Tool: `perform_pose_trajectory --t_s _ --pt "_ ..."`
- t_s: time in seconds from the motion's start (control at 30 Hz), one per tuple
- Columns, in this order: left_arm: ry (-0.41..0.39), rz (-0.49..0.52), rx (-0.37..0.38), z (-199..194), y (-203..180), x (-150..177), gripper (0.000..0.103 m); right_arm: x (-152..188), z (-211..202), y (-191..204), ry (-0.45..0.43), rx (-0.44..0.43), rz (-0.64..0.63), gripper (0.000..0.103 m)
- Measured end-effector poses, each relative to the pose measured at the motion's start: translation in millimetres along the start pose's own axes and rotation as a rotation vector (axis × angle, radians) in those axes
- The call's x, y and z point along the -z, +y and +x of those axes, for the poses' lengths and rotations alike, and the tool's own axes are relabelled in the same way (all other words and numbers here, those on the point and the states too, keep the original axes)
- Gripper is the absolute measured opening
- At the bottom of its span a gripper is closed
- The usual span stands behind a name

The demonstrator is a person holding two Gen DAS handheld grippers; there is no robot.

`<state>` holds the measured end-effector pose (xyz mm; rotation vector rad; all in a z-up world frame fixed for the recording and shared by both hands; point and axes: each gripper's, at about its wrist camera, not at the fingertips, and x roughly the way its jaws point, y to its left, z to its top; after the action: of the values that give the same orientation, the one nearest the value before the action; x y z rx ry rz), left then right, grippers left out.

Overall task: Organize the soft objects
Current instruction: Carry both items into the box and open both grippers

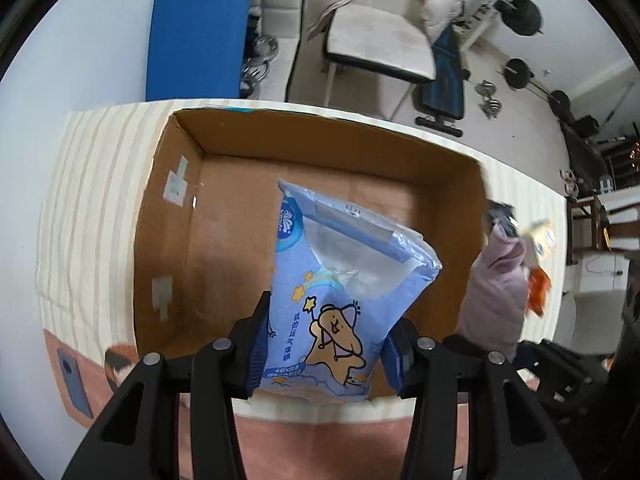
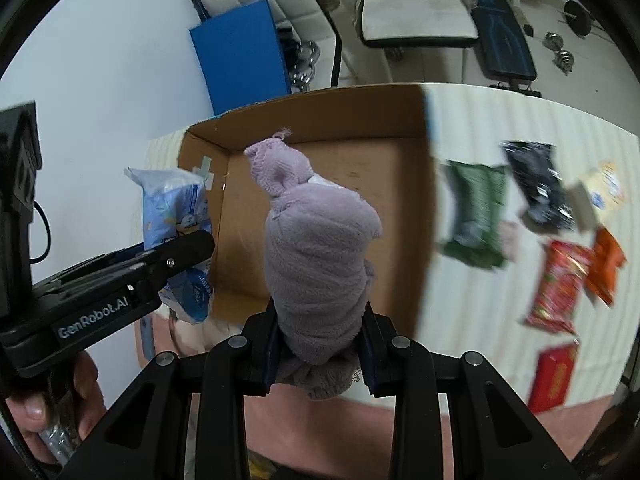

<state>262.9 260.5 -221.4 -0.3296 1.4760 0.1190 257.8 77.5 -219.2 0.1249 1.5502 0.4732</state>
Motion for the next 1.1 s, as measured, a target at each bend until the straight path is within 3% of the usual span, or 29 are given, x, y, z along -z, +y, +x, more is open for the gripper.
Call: perform_pose_trajectory --t_s 0.23,0.53,0.6,0.67,0.73,0.8,0.87,1.1 --pt "0.13 -0.02 0.038 81.3 32.0 -52.2 0.044 -59.0 95.9 23.2 0.091 0.079 0.032 0.034" --pt "0.228 0.041 0.056 129.7 24.6 -69.9 0.047 -91.8 154.3 17.1 0.155 0.149 0.039 0.036" --pt "0.23 0.045 0.053 129.8 23.2 -69.5 0.051 -94.7 158.4 16.2 0.155 0.162 0.041 0.042" --pt "0.233 0.055 0.048 126.0 20.9 -67.1 0.057 -94.6 156.0 18.4 0.156 0.176 0.046 0.065" --pt "0.22 0.059 0.034 122.3 22.3 -69.1 0.067 -95.1 151.3 18.8 0.144 0.175 0.043 0.071" --pt "0.196 0.067 0.023 114.1 22.6 -67.2 0.087 -92.4 144.1 21.1 0.136 0.199 0.042 0.075" --pt "0.17 0.067 0.019 103.1 24.5 -63.4 0.094 -87.7 135.4 24.4 0.127 0.198 0.039 0.077" --pt "0.091 0.066 0.008 69.8 37.3 -40.8 0.097 -68.3 105.3 28.0 0.088 0.28 0.008 0.1"
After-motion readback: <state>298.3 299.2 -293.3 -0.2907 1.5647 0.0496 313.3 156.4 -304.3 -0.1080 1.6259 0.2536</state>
